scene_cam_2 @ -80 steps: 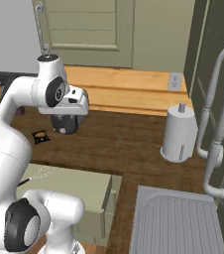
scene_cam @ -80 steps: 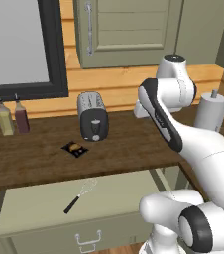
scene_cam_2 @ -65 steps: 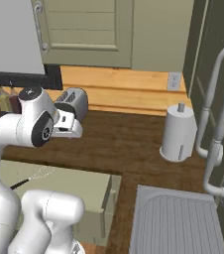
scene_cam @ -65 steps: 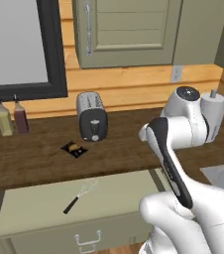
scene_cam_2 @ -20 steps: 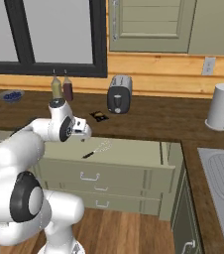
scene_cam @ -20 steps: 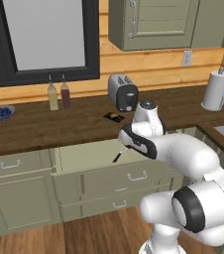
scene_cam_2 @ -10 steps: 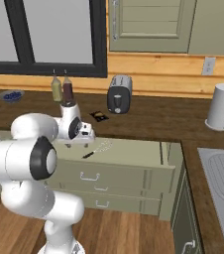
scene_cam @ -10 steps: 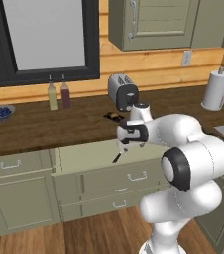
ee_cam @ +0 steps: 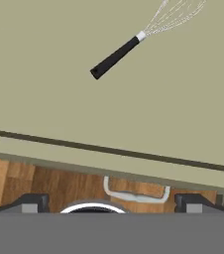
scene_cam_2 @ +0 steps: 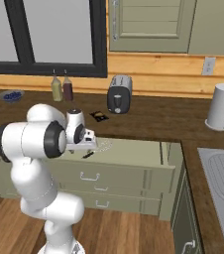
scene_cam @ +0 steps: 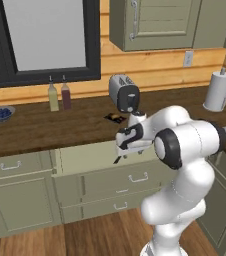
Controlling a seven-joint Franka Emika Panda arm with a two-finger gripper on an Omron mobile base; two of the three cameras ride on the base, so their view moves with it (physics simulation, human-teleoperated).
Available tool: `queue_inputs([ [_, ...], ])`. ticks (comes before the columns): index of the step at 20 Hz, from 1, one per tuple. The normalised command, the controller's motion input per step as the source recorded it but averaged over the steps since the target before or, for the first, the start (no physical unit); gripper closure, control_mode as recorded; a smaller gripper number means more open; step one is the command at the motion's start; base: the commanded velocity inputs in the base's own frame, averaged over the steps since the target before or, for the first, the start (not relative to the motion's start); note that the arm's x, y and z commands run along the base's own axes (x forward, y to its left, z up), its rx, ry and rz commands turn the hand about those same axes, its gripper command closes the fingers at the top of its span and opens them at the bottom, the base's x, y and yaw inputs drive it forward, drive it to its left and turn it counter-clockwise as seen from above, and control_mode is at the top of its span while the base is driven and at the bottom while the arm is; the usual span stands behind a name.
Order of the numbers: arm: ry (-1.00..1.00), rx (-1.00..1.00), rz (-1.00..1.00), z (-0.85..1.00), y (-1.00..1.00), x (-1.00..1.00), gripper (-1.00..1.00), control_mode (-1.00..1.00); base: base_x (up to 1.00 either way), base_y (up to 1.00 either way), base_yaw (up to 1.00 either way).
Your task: Pick the whisk from the drawer and place it on the counter.
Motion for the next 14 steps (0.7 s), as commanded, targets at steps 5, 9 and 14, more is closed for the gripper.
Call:
queue_inputs([
  [5,0.01,0.0,0.0,-0.37,0.03,0.57,-1.0,-1.0,0.0,0.0,0.0],
  [9,0.0,0.0,0.0,-0.51,0.07,0.5,-1.0,-1.0,0.0,0.0,0.0],
  [14,0.18,0.0,0.0,-0.57,-0.09,-0.21,-1.0,-1.0,0.0,0.0,0.0],
])
